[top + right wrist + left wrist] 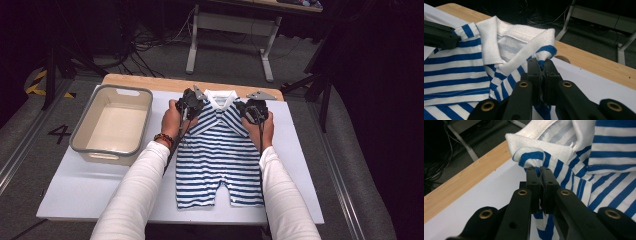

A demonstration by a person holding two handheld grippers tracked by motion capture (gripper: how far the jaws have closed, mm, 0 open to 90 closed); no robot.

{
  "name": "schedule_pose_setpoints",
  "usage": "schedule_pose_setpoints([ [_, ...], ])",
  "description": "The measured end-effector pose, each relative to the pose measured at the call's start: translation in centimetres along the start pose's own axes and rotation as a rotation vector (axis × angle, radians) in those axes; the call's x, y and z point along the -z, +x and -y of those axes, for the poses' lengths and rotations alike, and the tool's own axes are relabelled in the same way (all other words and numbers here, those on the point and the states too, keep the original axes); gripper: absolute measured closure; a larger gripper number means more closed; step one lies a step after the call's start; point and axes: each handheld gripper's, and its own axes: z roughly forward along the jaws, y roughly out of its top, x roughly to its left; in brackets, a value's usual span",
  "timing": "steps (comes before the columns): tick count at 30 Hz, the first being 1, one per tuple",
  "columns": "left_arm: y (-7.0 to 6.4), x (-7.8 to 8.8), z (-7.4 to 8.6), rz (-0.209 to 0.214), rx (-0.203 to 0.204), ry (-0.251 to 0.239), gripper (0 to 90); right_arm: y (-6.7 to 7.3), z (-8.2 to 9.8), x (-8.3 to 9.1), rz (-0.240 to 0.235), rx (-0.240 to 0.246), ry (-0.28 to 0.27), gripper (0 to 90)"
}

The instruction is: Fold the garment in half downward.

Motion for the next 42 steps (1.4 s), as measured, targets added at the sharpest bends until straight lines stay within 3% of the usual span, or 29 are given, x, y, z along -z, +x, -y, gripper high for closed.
schedule_pose_setpoints([
  [20, -0.9, 1.6, 0.3, 0.020, -0.032, -0.035, 87.0, 1.1, 0.5, 1.1, -0.032, 0.027, -0.023, 85.8],
  [42, -4.2, 3.4, 1.3, 0.068, -0.086, -0.090, 86.8, 2.1, 2.3, 4.1, -0.089, 0.081, -0.074, 85.6],
])
